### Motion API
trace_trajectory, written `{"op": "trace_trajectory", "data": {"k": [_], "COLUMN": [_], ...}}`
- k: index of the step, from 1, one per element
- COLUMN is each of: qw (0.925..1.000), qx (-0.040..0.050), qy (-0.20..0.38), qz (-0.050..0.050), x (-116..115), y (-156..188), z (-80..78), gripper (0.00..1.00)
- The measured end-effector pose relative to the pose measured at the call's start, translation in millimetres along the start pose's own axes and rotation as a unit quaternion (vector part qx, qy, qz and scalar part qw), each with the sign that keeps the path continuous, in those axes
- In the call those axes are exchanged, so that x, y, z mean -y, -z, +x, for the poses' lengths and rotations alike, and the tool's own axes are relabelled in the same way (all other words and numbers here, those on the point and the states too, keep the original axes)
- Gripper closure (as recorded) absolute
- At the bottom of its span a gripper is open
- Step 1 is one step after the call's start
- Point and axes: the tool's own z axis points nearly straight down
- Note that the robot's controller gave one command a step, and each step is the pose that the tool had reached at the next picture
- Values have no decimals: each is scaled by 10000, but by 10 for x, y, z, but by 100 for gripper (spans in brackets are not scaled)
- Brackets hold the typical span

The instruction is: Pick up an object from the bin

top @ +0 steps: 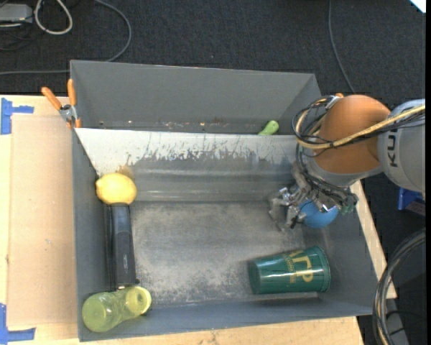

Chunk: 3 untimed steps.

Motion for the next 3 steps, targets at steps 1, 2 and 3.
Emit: {"op": "trace_trajectory", "data": {"k": [1,2,3], "qw": [9995,10000,10000], "qx": [24,14,-5], "qy": [-315,-97,-39], "qz": [26,16,-14], "x": [-415,-533,-1134], "y": [-4,-11,-20], "z": [841,1076,914], "gripper": [100,100,100]}}
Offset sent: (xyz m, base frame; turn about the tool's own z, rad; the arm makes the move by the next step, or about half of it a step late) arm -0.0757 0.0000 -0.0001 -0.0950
